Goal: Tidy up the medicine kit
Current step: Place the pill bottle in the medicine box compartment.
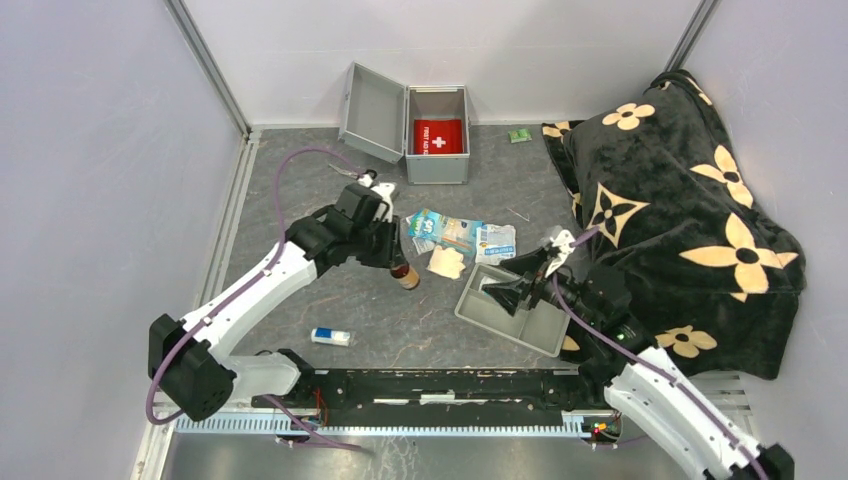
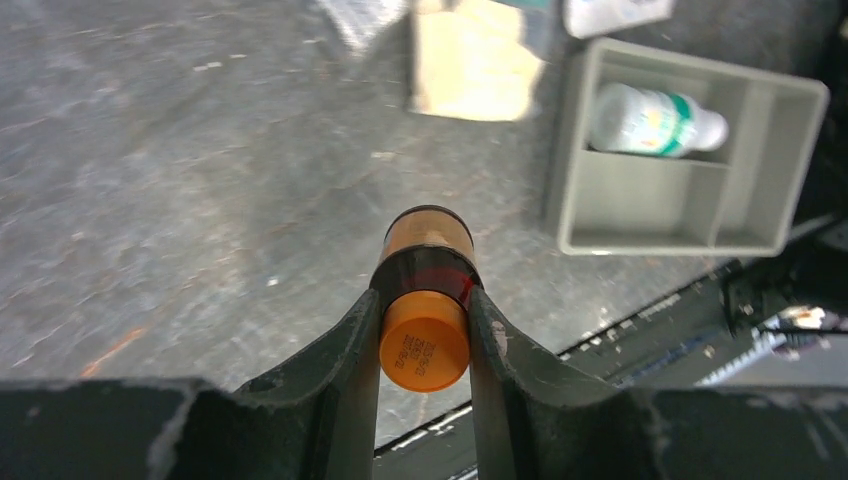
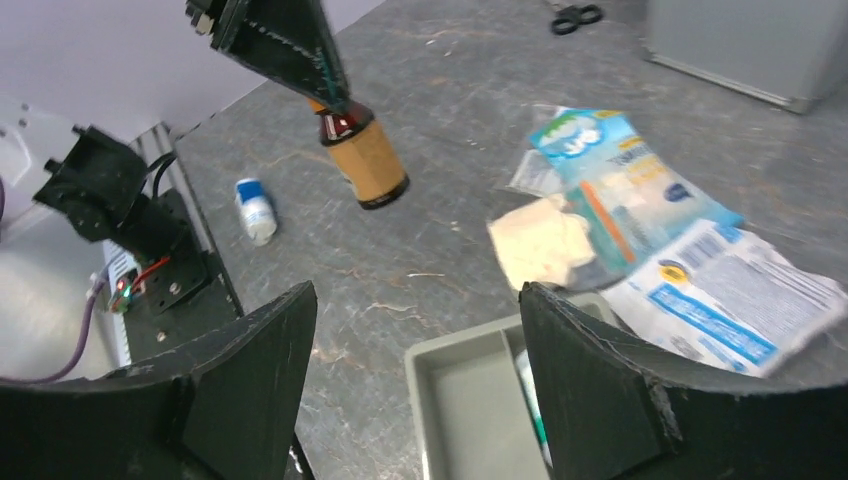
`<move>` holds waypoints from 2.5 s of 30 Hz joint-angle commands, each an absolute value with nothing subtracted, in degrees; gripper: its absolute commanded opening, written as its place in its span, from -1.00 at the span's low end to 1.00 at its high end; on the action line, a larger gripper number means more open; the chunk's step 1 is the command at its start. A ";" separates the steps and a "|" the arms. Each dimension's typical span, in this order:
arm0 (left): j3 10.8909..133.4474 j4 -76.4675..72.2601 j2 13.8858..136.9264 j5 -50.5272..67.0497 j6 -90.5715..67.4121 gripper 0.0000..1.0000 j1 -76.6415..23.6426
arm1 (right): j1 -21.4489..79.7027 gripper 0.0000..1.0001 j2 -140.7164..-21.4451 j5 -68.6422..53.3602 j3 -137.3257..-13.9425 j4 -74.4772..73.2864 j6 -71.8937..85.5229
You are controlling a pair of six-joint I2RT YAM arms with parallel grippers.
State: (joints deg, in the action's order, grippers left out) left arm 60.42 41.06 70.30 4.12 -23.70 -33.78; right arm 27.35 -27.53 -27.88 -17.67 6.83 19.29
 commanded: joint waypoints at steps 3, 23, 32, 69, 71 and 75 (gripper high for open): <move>65.73 36.70 71.96 11.22 -26.01 -0.96 -40.38 | 41.62 0.77 -36.31 -23.05 -19.20 17.16 10.00; 65.22 32.00 70.49 22.05 -23.99 -0.95 -46.92 | 52.85 0.71 -55.04 -18.01 -23.77 26.47 0.48; 65.21 31.82 71.03 22.98 -23.59 -0.95 -47.81 | 53.53 0.43 -56.52 -15.91 -25.04 24.43 0.45; 109.75 66.72 119.39 -40.55 -34.83 -0.95 -78.32 | 53.64 0.96 -7.78 43.76 -53.70 -24.38 16.77; 111.32 68.73 121.92 -42.30 -35.04 -0.96 -79.08 | 53.60 0.96 -8.47 44.05 -55.11 -25.48 16.41; 114.16 71.64 125.62 -43.55 -34.92 -0.96 -79.92 | 53.59 0.96 -8.96 43.95 -54.97 -26.15 16.87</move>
